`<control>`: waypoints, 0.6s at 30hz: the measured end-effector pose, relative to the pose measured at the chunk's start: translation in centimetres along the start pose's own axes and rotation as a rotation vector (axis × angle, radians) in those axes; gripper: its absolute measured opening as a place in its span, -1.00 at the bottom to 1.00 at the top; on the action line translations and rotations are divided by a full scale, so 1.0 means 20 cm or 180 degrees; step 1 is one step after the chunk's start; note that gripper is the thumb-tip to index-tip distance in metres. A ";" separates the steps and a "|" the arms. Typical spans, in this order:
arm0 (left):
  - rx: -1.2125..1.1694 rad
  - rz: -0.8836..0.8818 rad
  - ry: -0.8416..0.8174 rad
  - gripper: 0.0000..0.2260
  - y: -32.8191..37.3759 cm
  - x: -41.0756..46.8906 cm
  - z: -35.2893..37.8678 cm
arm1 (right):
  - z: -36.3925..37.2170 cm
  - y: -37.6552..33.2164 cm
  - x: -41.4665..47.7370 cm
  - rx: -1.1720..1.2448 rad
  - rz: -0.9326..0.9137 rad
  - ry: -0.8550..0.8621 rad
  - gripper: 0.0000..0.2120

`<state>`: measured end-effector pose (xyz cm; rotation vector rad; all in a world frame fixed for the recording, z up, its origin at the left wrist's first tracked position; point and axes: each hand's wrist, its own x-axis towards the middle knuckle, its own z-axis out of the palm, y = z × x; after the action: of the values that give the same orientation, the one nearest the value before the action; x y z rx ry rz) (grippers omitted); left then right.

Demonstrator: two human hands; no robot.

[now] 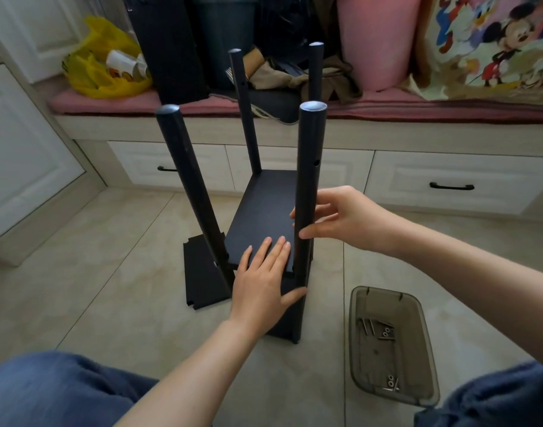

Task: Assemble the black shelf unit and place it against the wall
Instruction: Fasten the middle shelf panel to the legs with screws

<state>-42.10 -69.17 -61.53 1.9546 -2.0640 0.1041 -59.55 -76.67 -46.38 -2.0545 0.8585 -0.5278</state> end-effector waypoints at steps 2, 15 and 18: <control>-0.0053 -0.0069 0.0228 -0.26 0.01 0.00 0.03 | 0.00 0.01 -0.01 0.0032 0.0006 0.0030 -0.72; -0.0036 0.0044 0.0854 -0.36 -0.01 0.00 0.11 | 0.03 0.26 -0.06 -0.0239 0.0889 0.0224 -0.73; -0.0013 0.0095 0.1003 -0.38 -0.01 0.00 0.12 | 0.09 0.54 -0.08 -0.0209 0.1802 0.0053 -0.79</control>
<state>-42.21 -69.81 -63.96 1.7729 -1.8846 0.3876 -63.67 -79.23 -56.30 -1.7511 1.4151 -0.2039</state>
